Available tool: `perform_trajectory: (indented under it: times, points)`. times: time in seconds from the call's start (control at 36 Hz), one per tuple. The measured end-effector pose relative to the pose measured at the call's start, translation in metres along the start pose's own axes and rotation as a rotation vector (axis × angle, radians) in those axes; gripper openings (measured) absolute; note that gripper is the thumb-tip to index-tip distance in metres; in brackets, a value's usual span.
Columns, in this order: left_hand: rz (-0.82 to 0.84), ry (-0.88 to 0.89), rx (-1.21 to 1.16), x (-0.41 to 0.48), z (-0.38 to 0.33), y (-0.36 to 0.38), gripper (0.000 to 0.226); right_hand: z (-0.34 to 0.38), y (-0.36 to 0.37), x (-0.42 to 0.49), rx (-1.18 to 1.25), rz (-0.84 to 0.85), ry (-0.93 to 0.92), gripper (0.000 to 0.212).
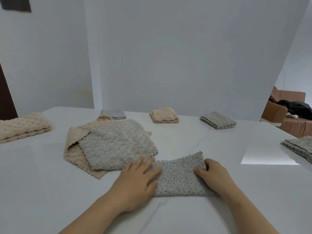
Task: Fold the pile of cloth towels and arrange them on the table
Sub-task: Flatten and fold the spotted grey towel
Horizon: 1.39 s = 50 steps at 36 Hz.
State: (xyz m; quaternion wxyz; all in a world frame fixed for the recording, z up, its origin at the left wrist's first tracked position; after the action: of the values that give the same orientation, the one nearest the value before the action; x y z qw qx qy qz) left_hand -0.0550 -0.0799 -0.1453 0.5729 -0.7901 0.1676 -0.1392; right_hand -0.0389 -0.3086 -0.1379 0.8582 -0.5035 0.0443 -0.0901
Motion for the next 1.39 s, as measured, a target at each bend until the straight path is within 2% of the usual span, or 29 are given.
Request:
perform_trajectory:
  times: [0.06,0.14,0.22,0.31,0.42,0.53,0.72,0.78,0.83,0.89,0.94,1.0,1.06,1.14,1.25,1.31,1.39]
  points:
    - [0.086,-0.011,0.005,0.000,-0.004,0.008,0.067,-0.002,-0.001,-0.004,0.057,-0.048,0.010,0.029]
    - [0.096,-0.058,0.040,0.001,-0.010,0.012,0.050,-0.004,-0.006,-0.008,0.084,-0.016,0.026,0.021]
    - [0.055,-0.104,0.033,0.005,-0.019,0.016,0.048,-0.004,-0.015,-0.014,0.048,0.090,0.044,0.029]
    - [0.047,-0.145,0.020,0.009,-0.029,0.020,0.049,-0.006,-0.019,-0.014,0.031,0.102,0.047,0.027]
    - [0.024,-0.145,-0.005,0.008,-0.033,0.018,0.049,-0.012,-0.017,-0.011,0.185,0.001,0.068,0.014]
    - [-0.003,-0.077,-0.015,0.003,-0.032,0.017,0.050,-0.017,-0.018,-0.006,0.318,-0.106,0.072,0.024]
    - [0.036,-0.064,-0.004,0.007,-0.033,0.018,0.047,-0.017,-0.012,-0.002,0.495,-0.160,0.085,0.035]
    - [-0.004,-0.073,-0.027,0.008,-0.031,0.017,0.048,-0.011,-0.011,-0.002,0.548,-0.213,0.061,0.035]
    - [-0.121,-0.080,-0.066,0.009,-0.029,0.012,0.049,-0.002,-0.011,-0.005,0.589,-0.291,0.012,0.035]
    - [-0.306,-0.084,-0.208,0.009,-0.028,0.004,0.042,0.010,-0.012,-0.011,0.631,-0.346,-0.054,0.035]
    - [-0.453,-0.119,-0.518,0.009,-0.025,-0.006,0.028,0.024,-0.011,-0.017,0.668,-0.371,-0.119,0.035]
    - [-0.461,-0.221,-0.901,0.012,-0.021,-0.012,0.017,0.037,-0.007,-0.023,0.674,-0.373,-0.188,0.037]
    - [-0.432,-0.322,-1.221,0.014,-0.015,-0.014,0.015,0.049,-0.001,-0.028,0.652,-0.346,-0.246,0.037]
    - [-0.398,-0.404,-1.532,0.014,-0.011,-0.018,0.011,0.062,0.008,-0.035,0.608,-0.298,-0.332,0.035]
    - [-0.302,-0.394,-1.653,0.011,-0.008,-0.021,0.021,0.071,0.019,-0.043,0.541,-0.238,-0.450,0.032]
    - [-0.281,-0.365,-1.622,0.011,-0.008,-0.020,0.021,0.073,0.022,-0.046,0.522,-0.188,-0.479,0.031]
    - [-0.337,-0.338,-1.491,0.011,-0.006,-0.017,0.017,0.074,0.025,-0.050,0.518,-0.054,-0.510,0.027]
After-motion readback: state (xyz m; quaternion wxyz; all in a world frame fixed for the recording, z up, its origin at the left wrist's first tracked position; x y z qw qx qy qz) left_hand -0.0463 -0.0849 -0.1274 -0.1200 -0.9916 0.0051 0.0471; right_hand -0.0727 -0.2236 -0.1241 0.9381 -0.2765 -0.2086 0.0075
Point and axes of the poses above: each hand's wrist, its own x-axis towards the middle knuckle, its own y-axis out of the palm, z = x × y, the point moved 1 cm from there along x, towards the middle knuckle, and after that the axes turned 8 degrees about -x, right-handed, at the moved point
